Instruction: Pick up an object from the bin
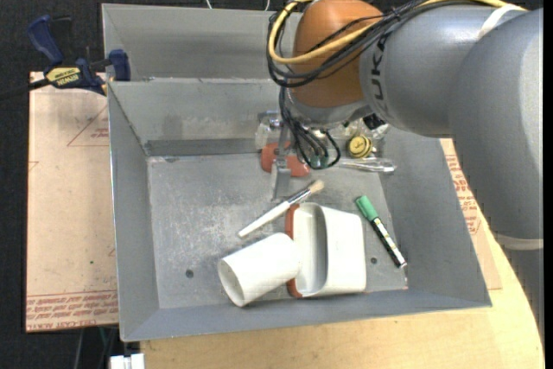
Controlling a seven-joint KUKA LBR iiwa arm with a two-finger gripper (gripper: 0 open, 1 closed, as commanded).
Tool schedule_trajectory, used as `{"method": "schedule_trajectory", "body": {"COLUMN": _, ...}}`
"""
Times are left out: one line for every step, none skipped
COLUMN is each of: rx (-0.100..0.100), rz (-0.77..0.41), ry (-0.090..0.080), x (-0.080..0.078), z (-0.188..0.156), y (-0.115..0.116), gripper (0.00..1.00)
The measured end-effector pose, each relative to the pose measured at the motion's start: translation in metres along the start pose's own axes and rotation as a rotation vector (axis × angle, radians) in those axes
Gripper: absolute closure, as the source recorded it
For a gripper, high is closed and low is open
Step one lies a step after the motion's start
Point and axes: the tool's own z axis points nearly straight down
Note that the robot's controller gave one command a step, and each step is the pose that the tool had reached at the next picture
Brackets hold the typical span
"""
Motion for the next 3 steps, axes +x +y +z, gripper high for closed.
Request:
{"method": "schedule_trajectory", "body": {"rx": -0.003, "rz": -0.330, "ry": 0.003, "x": 0.007, "z": 0.015, "y": -0.013, "gripper": 0.00}}
{"method": "schedule_trajectory", "body": {"rx": -0.001, "rz": -0.508, "ry": -0.001, "x": 0.010, "z": 0.071, "y": -0.036, "gripper": 0.00}}
{"method": "schedule_trajectory", "body": {"rx": -0.003, "rz": -0.692, "ry": -0.006, "x": 0.018, "z": 0.067, "y": -0.013, "gripper": 1.00}}
